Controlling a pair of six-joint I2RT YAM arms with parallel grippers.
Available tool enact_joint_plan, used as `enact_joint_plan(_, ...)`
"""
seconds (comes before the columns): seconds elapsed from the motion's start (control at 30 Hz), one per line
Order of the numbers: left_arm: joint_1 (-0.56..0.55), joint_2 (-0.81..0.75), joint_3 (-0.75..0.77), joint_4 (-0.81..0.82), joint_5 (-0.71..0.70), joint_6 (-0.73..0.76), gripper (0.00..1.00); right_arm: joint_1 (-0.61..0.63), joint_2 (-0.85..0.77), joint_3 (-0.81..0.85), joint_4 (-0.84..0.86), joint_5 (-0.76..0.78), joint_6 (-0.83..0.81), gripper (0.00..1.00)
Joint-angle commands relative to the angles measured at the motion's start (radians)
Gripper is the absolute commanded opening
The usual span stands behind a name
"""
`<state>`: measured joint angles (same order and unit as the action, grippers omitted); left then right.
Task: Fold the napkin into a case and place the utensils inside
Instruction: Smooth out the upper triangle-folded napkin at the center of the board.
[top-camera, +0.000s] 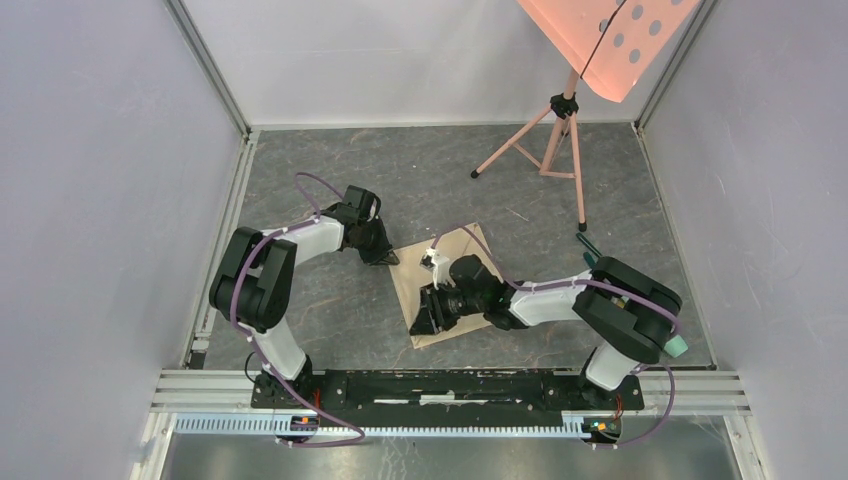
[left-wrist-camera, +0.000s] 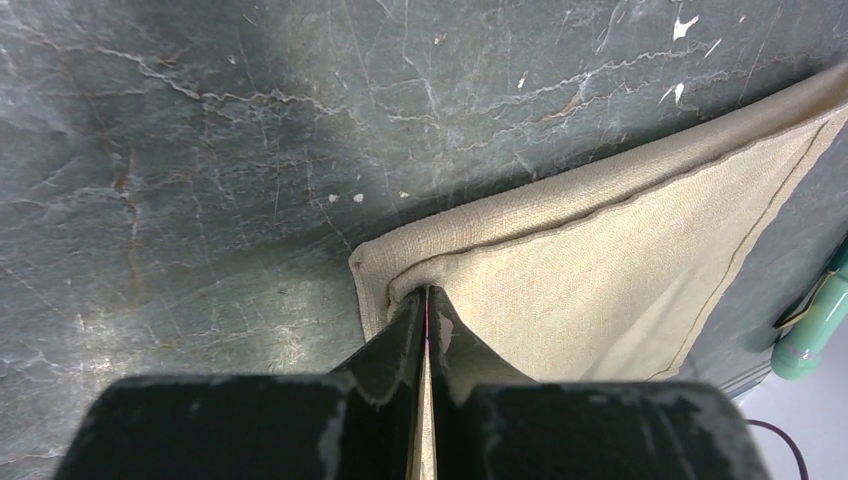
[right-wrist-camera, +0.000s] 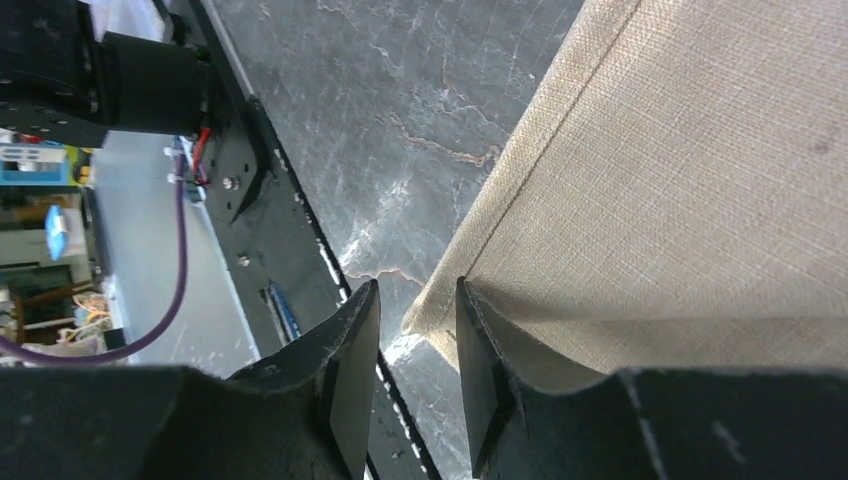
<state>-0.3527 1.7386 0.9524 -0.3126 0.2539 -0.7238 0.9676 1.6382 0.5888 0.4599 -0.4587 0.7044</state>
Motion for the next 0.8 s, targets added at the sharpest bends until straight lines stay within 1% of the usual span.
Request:
enact_joint_plan(0.0,0.012,0.01,0.037,-0.016,-0.026,0.062,0.09,0.033,0.058,0.065,-0.123,0.066,-0.107,0.39)
enact_joint_plan(0.1,0.013,-0.006,0.051,-0.028,-0.011,0.068,0.1,0.041,0.069,0.106,-0.239,0.124,-0.172,0.38)
enact_joint_plan(0.23,0.016,-0.09,0.074,-0.054,0.026,0.088,0.16,0.042,0.027,0.162,-0.387,0.178,-0.241,0.38)
enact_joint_plan(0.33,0.021,-0.174,0.103,-0.099,0.041,0.12,0.25,0.063,-0.007,0.217,-0.498,0.213,-0.259,0.4)
enact_joint_plan(0.4,0.027,-0.236,0.124,-0.144,0.036,0.151,0.3,0.091,-0.022,0.261,-0.572,0.259,-0.261,0.44)
enact_joint_plan(0.5,0.043,-0.363,0.124,-0.183,-0.016,0.2,0.37,0.144,-0.026,0.333,-0.676,0.367,-0.242,0.51)
enact_joint_plan(0.6,0.082,-0.48,0.118,-0.225,-0.081,0.248,0.44,0.192,0.003,0.42,-0.763,0.503,-0.193,0.54)
enact_joint_plan(0.7,0.149,-0.555,0.121,-0.26,-0.142,0.279,0.52,0.228,0.053,0.491,-0.806,0.598,-0.142,0.53)
enact_joint_plan(0.77,0.187,-0.602,0.107,-0.255,-0.186,0.289,0.53,0.248,0.081,0.534,-0.816,0.641,-0.104,0.49)
